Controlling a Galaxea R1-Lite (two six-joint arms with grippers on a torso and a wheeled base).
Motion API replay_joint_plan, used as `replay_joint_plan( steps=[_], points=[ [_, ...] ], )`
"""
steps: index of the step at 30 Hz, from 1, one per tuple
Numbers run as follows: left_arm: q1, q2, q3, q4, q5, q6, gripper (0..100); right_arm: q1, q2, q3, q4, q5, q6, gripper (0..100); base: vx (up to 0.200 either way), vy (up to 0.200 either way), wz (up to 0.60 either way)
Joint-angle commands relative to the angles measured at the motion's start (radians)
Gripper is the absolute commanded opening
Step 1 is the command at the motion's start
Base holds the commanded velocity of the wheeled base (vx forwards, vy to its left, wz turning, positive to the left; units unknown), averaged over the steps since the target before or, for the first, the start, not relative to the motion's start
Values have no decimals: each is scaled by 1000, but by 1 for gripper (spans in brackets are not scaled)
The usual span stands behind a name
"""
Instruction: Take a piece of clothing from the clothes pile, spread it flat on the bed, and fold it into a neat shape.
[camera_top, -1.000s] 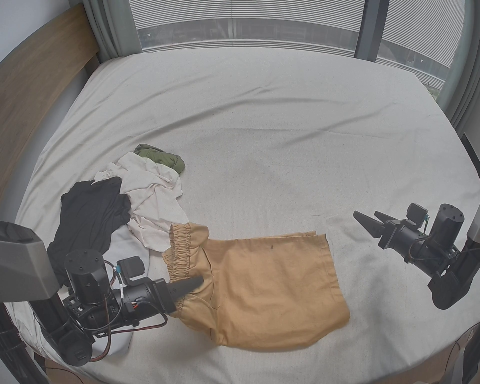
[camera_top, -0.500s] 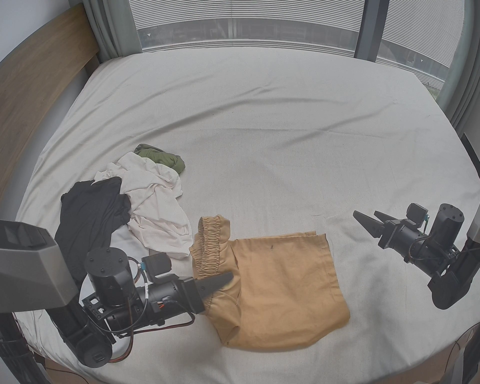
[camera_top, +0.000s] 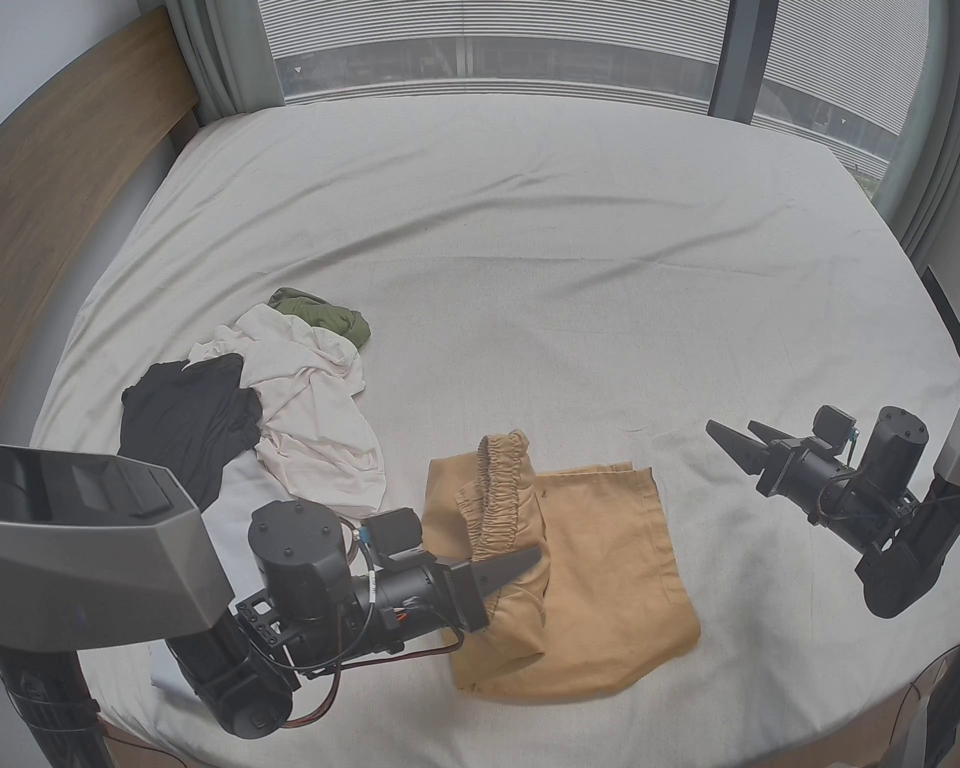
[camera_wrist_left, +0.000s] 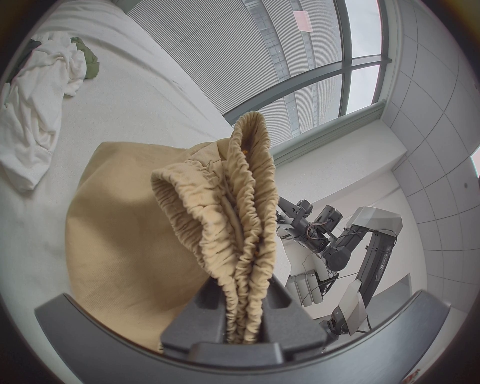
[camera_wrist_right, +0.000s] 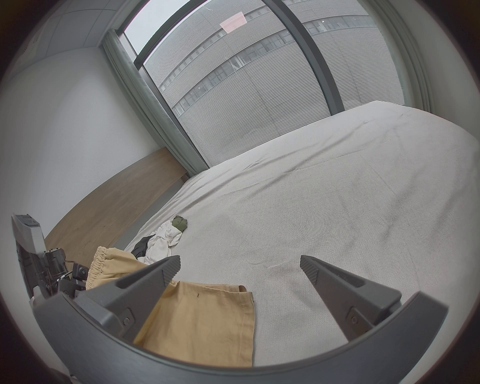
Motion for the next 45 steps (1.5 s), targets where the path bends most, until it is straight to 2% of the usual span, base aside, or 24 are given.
replay_joint_plan(
  steps=[1,13,27,45],
  points=[
    [-27,52,-48,14,13,-1,0,1,-1,-1,0,1,0,100,0,0,0],
    [-99,105,-145,51,14,-5,0,2,-1,0,0,1,0,100,0,0,0],
    [-147,192,-226,65,16,-17,0,4,-1,0,0,1,0,100,0,0,0],
    [-151,218,-272,108,14,-17,0,4,-1,0,0,1,0,100,0,0,0]
  ],
)
